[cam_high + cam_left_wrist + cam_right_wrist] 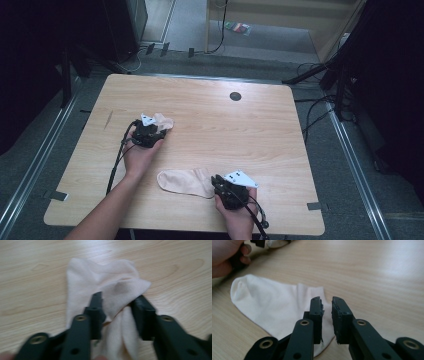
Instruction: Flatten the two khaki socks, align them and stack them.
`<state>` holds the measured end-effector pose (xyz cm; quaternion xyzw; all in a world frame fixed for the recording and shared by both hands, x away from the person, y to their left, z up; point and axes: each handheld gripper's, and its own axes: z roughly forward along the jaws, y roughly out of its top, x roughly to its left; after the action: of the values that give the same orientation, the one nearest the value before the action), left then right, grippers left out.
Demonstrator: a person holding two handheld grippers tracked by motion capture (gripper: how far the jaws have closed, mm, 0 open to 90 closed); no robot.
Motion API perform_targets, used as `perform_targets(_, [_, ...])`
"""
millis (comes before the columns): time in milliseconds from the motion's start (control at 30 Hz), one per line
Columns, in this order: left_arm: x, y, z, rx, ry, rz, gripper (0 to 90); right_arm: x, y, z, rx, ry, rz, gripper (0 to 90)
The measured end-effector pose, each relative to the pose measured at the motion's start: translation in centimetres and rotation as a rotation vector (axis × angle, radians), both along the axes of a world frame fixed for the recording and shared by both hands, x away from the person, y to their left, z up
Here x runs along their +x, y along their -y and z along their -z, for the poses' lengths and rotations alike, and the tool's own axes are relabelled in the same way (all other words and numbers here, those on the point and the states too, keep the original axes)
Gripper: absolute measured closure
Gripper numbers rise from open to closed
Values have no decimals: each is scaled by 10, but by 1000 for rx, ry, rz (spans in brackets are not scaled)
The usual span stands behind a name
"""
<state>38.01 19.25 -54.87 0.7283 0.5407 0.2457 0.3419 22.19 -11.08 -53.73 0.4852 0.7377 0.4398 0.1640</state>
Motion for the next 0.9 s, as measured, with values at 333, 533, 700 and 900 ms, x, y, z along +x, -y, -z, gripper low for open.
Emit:
perform_targets(333, [-15, 13, -16, -49, 93, 137, 852, 16, 21, -32, 32, 108, 53, 752])
perform_targets(533, [-28, 54, -28, -33, 130, 383, 851, 31, 29, -42, 48, 118, 89, 755])
perform_targets(700, [-34, 70, -19, -1, 106, 547, 718, 46, 24, -38, 21, 109, 83, 747])
perform_targets(900, [-37, 41, -32, -188, 146, 468, 397, 71, 17, -32, 28, 72, 84, 676])
